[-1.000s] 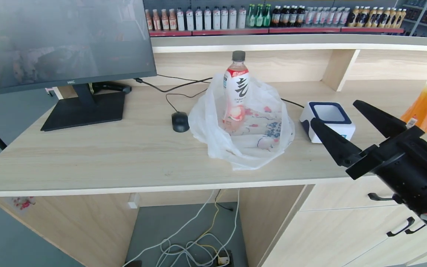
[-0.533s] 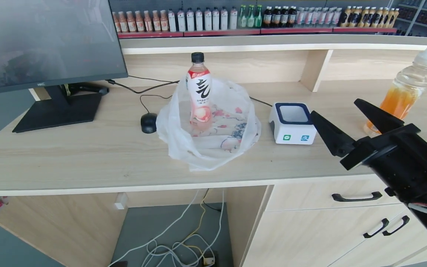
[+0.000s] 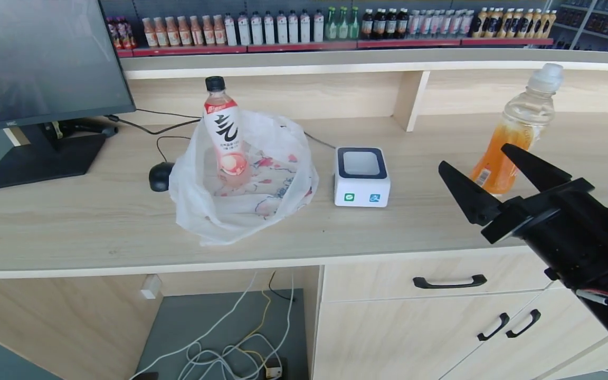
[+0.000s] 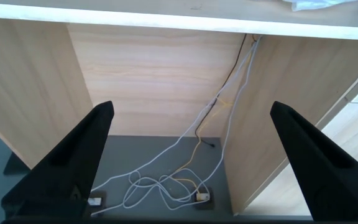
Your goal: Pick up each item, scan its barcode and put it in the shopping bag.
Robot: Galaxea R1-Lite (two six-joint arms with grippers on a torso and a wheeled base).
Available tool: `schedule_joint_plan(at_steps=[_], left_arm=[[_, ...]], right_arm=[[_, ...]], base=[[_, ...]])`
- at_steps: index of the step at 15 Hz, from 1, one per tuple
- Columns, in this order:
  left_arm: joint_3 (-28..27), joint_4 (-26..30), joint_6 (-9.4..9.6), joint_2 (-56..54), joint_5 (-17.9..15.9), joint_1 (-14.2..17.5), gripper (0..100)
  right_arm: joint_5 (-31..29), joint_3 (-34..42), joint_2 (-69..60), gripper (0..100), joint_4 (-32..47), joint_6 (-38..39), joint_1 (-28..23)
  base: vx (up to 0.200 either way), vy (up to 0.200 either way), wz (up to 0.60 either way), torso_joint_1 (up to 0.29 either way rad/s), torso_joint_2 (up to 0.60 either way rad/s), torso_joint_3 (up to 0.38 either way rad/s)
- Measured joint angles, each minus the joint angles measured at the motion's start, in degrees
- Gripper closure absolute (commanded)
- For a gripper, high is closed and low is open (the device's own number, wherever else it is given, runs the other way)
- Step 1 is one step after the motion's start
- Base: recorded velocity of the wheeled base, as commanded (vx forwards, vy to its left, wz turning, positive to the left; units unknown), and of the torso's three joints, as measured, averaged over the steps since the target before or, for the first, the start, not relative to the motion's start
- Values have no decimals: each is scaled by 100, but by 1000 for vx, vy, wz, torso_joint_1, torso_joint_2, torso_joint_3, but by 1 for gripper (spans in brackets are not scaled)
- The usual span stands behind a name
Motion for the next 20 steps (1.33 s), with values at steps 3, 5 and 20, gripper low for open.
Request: schedule_joint_plan(at_steps=[3,5,20], left_arm=[[0,2,-17,0,0,0,0],[0,2,-28,0,2,-2,0],[0,0,7,0,-2,0,0]], right_arm=[[0,24,-2,0,0,-4,-28],[-2,39,-5,0,0,0,-28],[-2,185,254,0,30,-22,166]], base=[[0,-200,0,2,2,2],[0,-200,0,5,-2,5],[0,-133,0,2,2,2]])
